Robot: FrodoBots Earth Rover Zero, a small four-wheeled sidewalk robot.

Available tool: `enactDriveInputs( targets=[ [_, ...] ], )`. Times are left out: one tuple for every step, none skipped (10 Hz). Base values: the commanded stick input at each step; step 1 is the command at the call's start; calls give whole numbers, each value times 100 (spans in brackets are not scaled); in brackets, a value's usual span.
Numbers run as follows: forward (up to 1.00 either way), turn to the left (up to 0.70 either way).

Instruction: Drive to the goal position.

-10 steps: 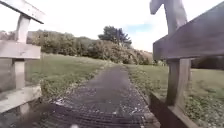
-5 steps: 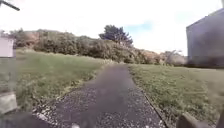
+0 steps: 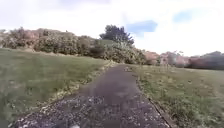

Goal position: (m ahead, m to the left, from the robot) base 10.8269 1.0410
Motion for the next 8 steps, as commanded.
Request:
enactDriveInputs(
  targets=[
    [85,0],
    [85,0],
    [85,0],
    [85,0],
    [85,0],
    [85,0],
    [85,0],
    [85,0]
  ],
)
